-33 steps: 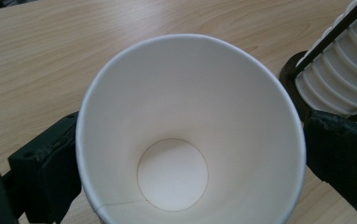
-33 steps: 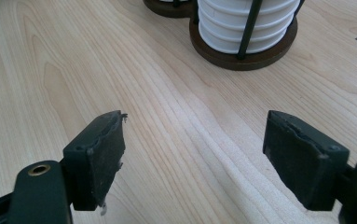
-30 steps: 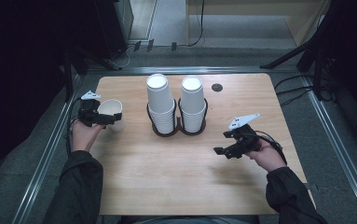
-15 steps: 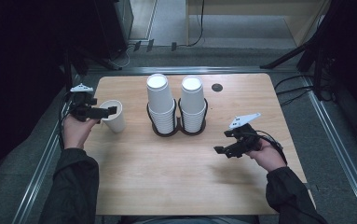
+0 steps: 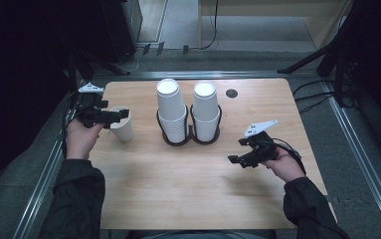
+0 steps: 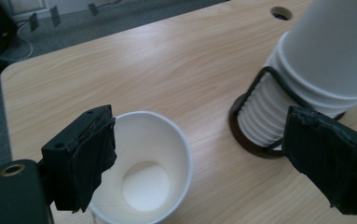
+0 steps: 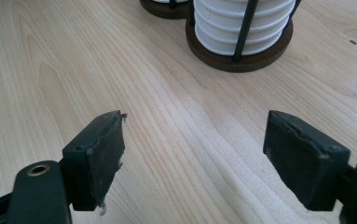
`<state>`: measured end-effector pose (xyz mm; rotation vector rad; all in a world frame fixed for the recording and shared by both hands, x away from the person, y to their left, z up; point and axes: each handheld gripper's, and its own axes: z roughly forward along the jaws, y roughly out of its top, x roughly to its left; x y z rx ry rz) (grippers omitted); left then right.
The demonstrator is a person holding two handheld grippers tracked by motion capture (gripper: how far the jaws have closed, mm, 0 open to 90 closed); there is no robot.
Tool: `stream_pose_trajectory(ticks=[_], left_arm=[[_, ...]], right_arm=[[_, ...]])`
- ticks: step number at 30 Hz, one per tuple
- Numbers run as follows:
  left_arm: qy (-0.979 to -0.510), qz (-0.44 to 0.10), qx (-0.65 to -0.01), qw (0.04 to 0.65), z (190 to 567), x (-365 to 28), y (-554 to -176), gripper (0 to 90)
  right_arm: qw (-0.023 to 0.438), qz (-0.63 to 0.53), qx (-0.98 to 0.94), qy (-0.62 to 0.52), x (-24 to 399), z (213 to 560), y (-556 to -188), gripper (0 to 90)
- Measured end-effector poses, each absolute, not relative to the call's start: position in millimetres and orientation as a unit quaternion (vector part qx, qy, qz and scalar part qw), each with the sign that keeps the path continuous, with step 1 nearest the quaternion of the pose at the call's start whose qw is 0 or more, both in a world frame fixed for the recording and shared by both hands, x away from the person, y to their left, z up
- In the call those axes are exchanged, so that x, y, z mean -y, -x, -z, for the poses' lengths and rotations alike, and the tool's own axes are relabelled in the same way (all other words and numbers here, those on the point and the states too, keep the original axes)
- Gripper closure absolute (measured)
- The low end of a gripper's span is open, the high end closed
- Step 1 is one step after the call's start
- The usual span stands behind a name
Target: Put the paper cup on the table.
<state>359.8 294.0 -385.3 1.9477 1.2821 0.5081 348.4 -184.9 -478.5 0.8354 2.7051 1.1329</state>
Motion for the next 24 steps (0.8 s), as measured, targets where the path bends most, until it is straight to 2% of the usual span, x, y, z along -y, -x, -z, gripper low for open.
stream_pose_trajectory(ticks=[9, 24], left_arm=[[-0.780, -0.195, -0.467, 0.367, 383, -262, -348, 9.8], [-0.796, -0.191, -0.442, 0.367, 408, -224, -331, 9.9]], right_arm=[[0.052, -0.377, -0.885, -0.269, 182, 475, -352, 20.5], [0.059, -0.381, -0.884, -0.263, 176, 473, -358, 20.4]])
